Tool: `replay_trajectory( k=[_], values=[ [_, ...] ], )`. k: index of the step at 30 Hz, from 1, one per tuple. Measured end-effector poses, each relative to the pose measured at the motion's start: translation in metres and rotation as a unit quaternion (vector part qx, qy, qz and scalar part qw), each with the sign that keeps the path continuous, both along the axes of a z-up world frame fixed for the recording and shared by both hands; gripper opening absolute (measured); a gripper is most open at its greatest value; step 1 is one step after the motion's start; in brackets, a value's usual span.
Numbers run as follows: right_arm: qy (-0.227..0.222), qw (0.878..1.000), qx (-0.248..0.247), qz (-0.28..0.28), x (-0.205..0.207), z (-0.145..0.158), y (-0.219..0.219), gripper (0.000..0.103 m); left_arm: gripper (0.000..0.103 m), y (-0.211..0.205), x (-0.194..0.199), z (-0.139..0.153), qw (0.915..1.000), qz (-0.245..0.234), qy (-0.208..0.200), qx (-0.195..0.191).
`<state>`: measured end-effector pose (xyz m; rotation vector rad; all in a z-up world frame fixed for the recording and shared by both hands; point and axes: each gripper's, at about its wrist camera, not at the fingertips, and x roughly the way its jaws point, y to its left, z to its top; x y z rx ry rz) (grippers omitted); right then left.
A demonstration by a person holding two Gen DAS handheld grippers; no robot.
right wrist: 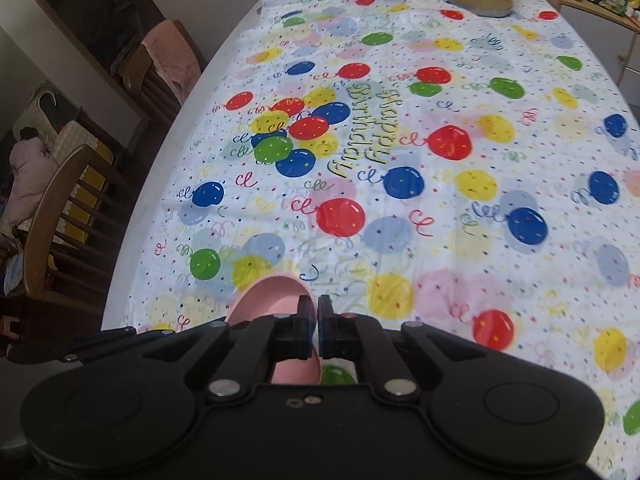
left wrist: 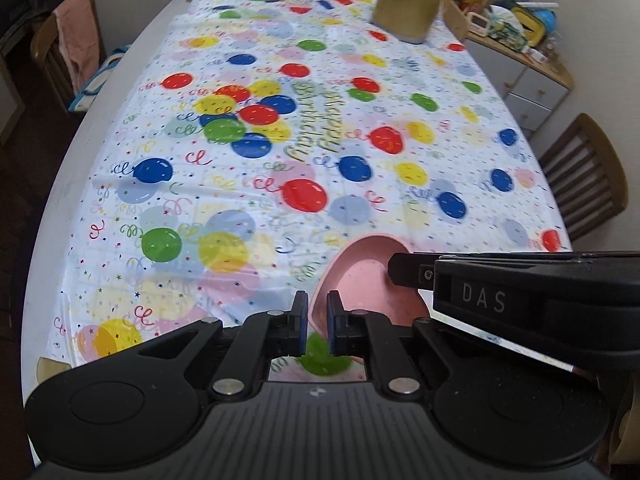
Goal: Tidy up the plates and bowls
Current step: 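Lift and carry the pink heart bowl into the cream bowl with both grippers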
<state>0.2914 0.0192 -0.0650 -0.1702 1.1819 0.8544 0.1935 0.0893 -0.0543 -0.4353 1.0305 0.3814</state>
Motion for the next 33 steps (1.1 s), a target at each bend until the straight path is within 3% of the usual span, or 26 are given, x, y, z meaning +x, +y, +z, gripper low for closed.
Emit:
replay_trajectory(
  k=[13, 33],
  values=[
    [-0.021, 0.998, 0.015, -0.065, -0.033, 0.045, -0.104, 0.001, 0.009, -0.094, -0.018, 0.036, 0.9952, -0.096, -0.012, 0.013],
    [-0.021, 0.985, 0.011, -0.169, -0.069, 0.047, -0.236, 0.002, 0.009, -0.215, -0.027, 0.028, 0.9748, -0.223, 0.005, 0.011]
  ],
)
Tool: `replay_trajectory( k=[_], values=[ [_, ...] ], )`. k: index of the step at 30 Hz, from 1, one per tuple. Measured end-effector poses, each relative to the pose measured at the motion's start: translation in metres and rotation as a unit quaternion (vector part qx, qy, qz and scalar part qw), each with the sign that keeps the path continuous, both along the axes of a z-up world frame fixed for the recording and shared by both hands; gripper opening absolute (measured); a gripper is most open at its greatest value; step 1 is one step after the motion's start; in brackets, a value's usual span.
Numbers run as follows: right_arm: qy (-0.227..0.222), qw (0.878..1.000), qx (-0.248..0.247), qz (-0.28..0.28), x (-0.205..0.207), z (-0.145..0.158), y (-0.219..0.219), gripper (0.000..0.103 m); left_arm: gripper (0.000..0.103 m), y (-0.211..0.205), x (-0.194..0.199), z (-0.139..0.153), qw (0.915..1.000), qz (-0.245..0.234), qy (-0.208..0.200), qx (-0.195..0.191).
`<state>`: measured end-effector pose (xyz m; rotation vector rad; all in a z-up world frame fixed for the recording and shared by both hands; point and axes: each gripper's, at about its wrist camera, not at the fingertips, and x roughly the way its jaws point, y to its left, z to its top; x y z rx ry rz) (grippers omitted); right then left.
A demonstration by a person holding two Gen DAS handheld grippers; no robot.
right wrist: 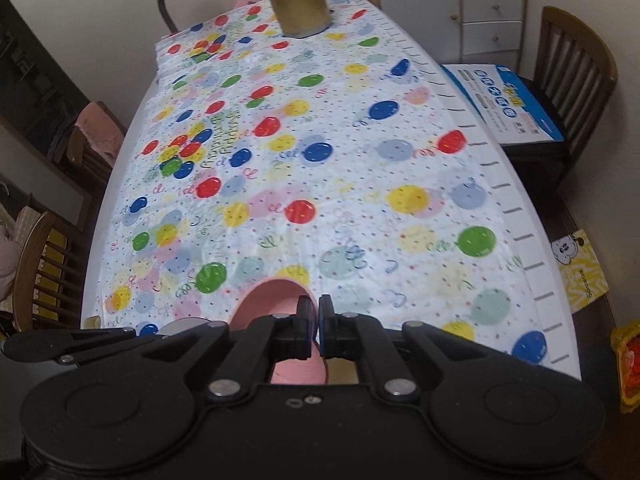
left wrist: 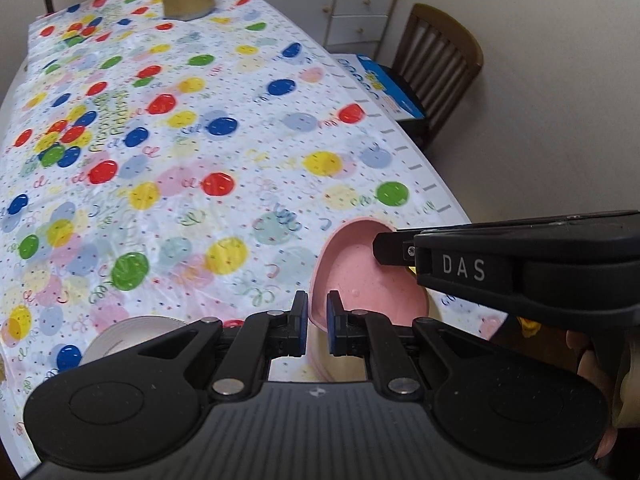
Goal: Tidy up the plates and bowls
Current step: 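Lift and carry the pink heart bowl into the cream bowl with both grippers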
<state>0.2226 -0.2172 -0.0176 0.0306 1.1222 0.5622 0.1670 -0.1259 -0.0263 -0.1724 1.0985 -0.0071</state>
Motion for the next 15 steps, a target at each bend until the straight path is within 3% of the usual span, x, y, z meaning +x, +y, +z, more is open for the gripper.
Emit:
replay_trajectory(
  k=[15],
  values=[
    [0.05, 0.997, -0.009, -0.056, -0.008, -0.056, -0.046, 0.002, 0.009, -0.034, 0.008, -0.054, 0.998, -0.034, 0.051, 0.017]
  ],
)
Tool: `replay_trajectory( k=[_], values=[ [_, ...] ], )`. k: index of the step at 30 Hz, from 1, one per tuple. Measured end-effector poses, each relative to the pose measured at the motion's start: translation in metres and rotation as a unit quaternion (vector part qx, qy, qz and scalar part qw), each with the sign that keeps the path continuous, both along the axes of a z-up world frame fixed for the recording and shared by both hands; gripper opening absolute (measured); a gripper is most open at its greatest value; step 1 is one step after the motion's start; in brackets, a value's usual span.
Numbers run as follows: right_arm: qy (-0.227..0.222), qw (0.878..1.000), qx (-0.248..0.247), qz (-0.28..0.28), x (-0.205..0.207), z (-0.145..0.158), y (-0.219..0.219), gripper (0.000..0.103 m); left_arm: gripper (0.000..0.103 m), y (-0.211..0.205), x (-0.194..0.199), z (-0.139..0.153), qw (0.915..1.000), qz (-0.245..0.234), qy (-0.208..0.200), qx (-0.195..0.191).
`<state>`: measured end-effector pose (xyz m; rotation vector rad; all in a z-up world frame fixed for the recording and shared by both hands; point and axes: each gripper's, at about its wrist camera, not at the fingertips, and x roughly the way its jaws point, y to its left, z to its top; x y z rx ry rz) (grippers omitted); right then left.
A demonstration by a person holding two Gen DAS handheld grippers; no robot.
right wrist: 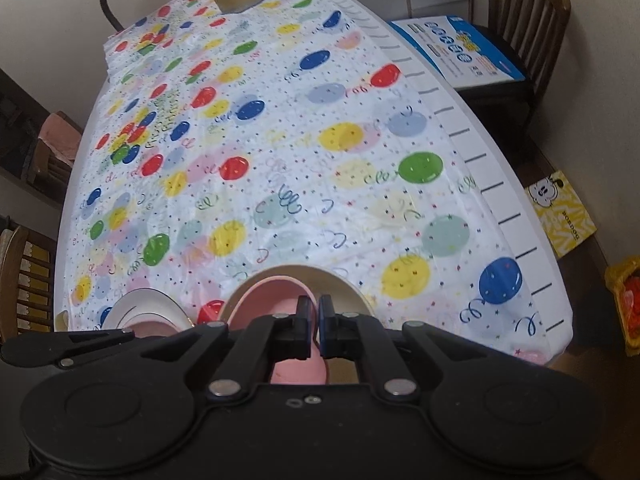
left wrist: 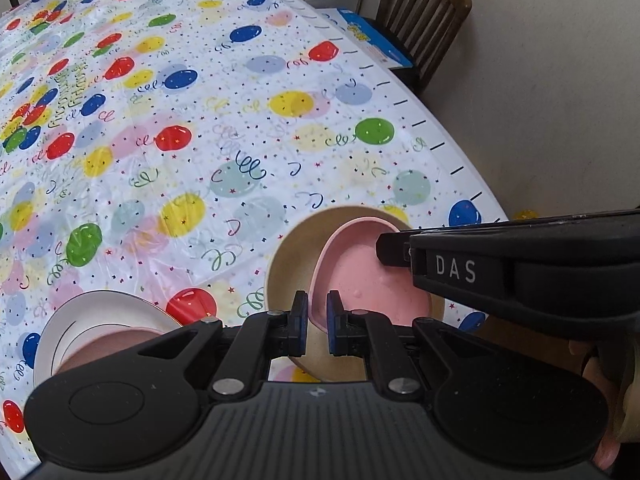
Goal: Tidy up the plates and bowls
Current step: 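Lift and carry the pink heart bowl into the cream bowl with both grippers, then open both grippers and lift them off the heart bowl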
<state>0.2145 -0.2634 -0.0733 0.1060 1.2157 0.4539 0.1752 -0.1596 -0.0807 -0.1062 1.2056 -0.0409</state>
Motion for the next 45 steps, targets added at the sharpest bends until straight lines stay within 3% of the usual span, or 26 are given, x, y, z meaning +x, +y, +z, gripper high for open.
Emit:
replay_trajectory(
  k=[14, 21, 31, 38, 43, 45],
  values=[
    [0.024, 1.0, -0.002, -0.01, 0.006, -0.027, -0.003, 0.002, 0.009, -0.006, 0.009, -0.019, 0.9995, -0.011, 0.018, 0.022],
    [0.026, 1.0, -0.009, -0.01, 0.007, -0.032, -0.001, 0.01, 0.009, -0.004, 0.009, -0.021, 0.9995, -0.011, 0.021, 0.019],
    [0.015, 1.0, -0.006, -0.002, 0.004, -0.022, 0.0, 0.018, 0.009, 0.002, -0.003, -0.002, 0.9999, -0.014, -0.001, 0.005],
    [-0.011, 1.0, -0.001, 0.009, -0.009, -0.001, -0.003, 0.031, 0.01, 0.008, -0.02, 0.016, 0.9998, -0.005, -0.018, -0.003],
    [-0.03, 0.999, 0.005, 0.012, -0.018, 0.014, -0.009, 0.036, 0.02, 0.012, -0.033, 0.029, 0.9994, 0.004, -0.033, -0.005],
    [-0.037, 0.999, 0.006, 0.011, -0.022, 0.019, -0.011, 0.042, 0.03, 0.013, -0.039, 0.034, 0.9991, 0.008, -0.041, -0.007]
  ],
)
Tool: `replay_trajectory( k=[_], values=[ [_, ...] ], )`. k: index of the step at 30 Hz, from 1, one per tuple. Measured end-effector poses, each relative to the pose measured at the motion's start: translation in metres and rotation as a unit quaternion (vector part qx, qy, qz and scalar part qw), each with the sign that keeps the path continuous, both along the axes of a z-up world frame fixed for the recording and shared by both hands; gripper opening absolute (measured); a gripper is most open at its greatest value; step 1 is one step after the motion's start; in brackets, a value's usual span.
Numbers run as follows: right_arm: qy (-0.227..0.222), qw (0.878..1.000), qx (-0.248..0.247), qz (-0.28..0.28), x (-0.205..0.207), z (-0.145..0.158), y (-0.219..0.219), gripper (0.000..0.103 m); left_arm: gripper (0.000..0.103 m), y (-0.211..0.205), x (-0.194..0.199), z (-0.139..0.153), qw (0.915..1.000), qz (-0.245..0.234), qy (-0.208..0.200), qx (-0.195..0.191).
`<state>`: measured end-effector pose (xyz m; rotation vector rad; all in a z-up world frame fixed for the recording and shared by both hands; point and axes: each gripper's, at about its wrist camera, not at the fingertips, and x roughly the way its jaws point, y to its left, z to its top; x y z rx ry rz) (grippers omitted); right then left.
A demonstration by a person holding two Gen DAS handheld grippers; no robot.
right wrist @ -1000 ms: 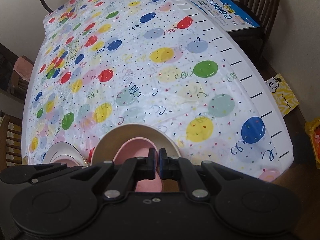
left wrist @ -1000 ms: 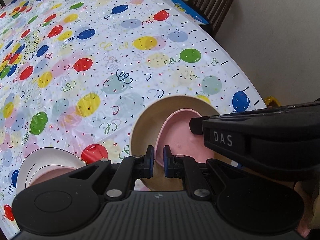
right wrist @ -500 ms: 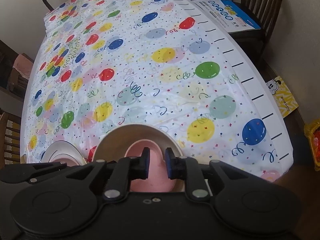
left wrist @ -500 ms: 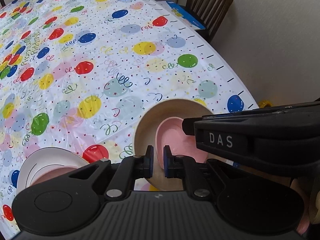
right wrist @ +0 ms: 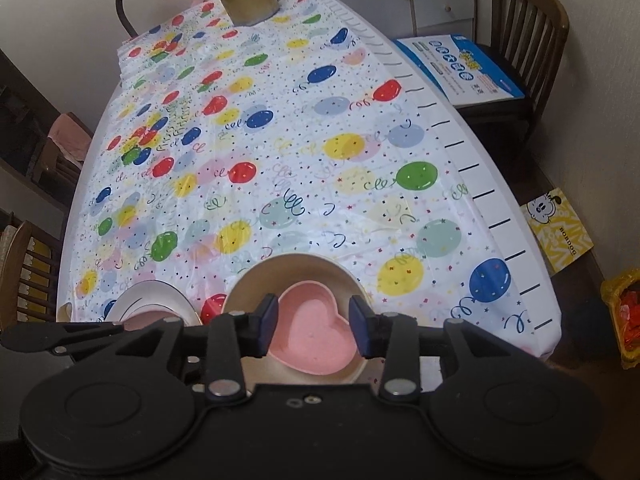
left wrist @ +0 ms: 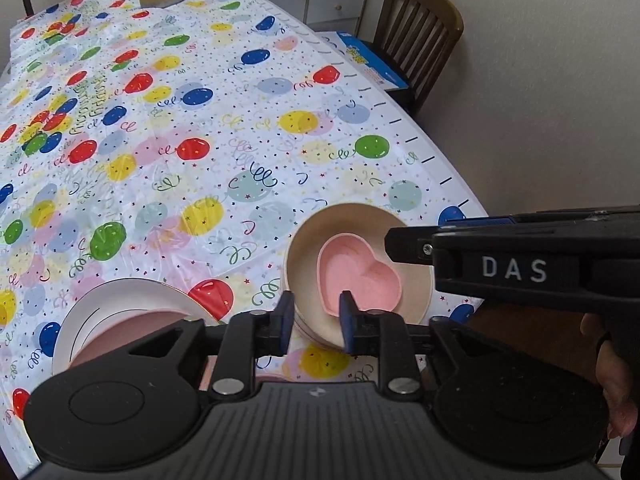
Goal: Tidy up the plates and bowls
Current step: 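Open both grippers and lift them off the heart bowl, then grasp the cream bowl rim holding the heart bowl with both grippers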
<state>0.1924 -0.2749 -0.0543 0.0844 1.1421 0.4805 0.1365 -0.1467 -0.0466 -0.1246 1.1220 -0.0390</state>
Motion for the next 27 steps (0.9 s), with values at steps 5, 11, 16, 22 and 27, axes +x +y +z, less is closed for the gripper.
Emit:
replay_trajectory(
  k=[5, 11, 16, 22, 27],
  values=[
    [-0.016, 1.0, 0.008, 0.002, -0.013, 0.012, -0.009, 0.055, 0.056, 0.001, -0.012, 0.016, 0.9997, 0.007, -0.025, 0.001],
    [-0.048, 0.999, 0.012, 0.002, -0.027, 0.03, -0.021, 0.074, 0.057, 0.003, -0.02, 0.03, 0.9988, 0.017, -0.046, -0.001],
    [-0.066, 0.997, 0.021, 0.019, -0.03, 0.043, -0.028, 0.084, 0.067, 0.003, -0.024, 0.04, 0.9972, 0.026, -0.071, -0.003],
    [-0.091, 0.994, 0.032, 0.045, -0.027, 0.054, -0.032, 0.099, 0.073, 0.001, -0.02, 0.04, 0.9956, 0.044, -0.082, -0.001],
    [-0.096, 0.992, 0.035, 0.075, -0.015, 0.053, -0.034, 0.102, 0.074, -0.002, -0.019, 0.032, 0.9935, 0.08, -0.08, -0.006]
  ],
)
